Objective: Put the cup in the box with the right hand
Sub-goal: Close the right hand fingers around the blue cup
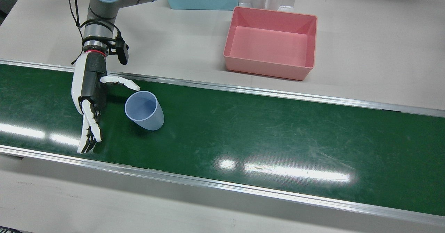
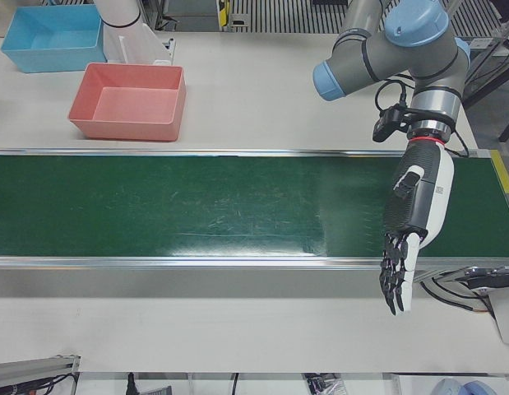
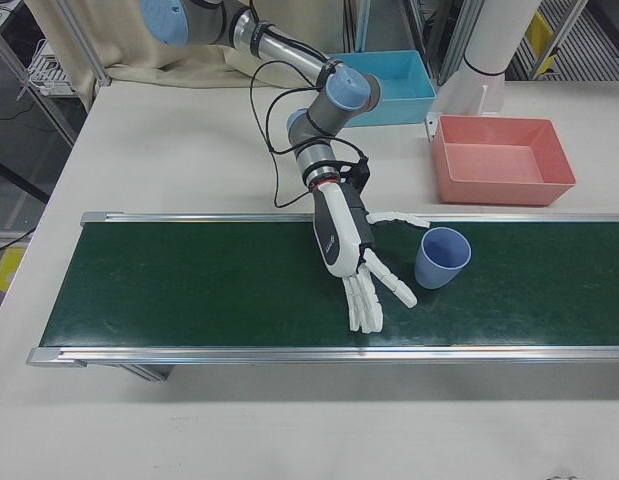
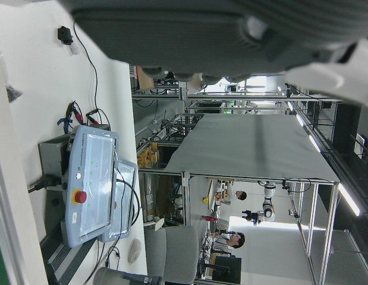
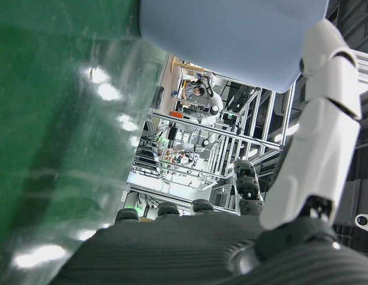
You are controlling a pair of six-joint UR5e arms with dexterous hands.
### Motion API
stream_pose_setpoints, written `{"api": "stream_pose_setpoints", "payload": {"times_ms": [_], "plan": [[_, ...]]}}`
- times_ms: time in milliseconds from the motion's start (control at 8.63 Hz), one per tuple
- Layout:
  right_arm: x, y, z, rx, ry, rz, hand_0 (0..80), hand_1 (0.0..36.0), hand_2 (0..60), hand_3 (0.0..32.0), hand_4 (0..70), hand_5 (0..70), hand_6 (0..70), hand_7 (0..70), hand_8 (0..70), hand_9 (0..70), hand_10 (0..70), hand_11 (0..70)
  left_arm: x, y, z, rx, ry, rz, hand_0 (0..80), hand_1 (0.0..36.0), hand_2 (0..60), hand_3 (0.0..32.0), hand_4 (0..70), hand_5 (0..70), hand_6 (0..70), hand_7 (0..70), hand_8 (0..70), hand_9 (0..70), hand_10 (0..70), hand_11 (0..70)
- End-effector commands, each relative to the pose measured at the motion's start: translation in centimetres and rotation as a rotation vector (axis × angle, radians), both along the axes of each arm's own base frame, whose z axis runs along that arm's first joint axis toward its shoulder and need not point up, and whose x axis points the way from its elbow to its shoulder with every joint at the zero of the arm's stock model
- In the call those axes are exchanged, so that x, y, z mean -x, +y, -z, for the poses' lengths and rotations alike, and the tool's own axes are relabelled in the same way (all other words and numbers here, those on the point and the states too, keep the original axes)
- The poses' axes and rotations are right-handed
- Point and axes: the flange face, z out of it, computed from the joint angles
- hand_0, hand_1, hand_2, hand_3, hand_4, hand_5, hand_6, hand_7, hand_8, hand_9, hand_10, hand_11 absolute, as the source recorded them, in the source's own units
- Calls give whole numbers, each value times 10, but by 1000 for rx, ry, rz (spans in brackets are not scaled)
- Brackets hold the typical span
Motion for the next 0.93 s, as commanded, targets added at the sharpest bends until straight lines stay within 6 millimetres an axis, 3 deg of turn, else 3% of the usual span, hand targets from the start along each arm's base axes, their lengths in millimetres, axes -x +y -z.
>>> {"api": "stream_pose_setpoints", "payload": {"times_ms": [0, 232, 811], "plan": [[2, 0, 11, -21, 18, 0, 485, 214, 173, 0, 0, 51, 19, 4, 0, 18, 0, 0, 0, 0, 0, 0, 0, 0, 0, 0, 0, 0, 0, 0, 0, 0, 0, 0, 0, 0], [5, -1, 16, -30, 15, 3, 485, 214, 185, 0, 0, 49, 25, 42, 0, 15, 0, 0, -1, 0, 0, 0, 0, -1, 0, 0, 0, 0, 0, 0, 0, 0, 0, 0, 0, 0], [19, 1, 23, -41, 24, 19, 492, 227, 190, 0, 0, 54, 26, 42, 0, 18, 0, 0, 0, 0, 0, 0, 0, 0, 0, 0, 0, 0, 0, 0, 0, 0, 0, 0, 0, 0]]}}
